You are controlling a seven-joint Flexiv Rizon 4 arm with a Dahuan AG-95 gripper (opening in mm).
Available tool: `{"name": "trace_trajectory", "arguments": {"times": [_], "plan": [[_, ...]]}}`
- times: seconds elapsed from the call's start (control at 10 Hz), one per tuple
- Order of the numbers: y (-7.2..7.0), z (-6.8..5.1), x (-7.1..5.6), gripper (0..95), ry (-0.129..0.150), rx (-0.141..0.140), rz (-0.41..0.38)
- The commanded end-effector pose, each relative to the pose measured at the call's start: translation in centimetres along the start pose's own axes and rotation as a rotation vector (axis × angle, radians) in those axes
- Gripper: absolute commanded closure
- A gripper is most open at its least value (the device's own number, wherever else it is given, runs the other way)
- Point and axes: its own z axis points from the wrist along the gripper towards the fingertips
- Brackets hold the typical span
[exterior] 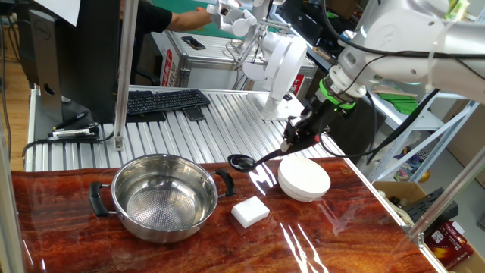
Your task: Scoop water with a large spoon from one bowl to another
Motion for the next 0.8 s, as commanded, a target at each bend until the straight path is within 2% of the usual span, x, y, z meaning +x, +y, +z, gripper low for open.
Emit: {"name": "trace_trajectory", "arguments": {"times": [0.1,0.4,0.6,0.8], "plan": [[-0.17,0.29,-0.02,95.0,0.000,-0.002,-0.003],[-0.27,0.44,-0.04,95.0,-0.005,0.000,-0.008],[-0.33,0.52,-0.05,95.0,-0.025,0.002,-0.023],[-0.33,0.53,-0.06,95.0,-0.021,0.002,-0.017]]}}
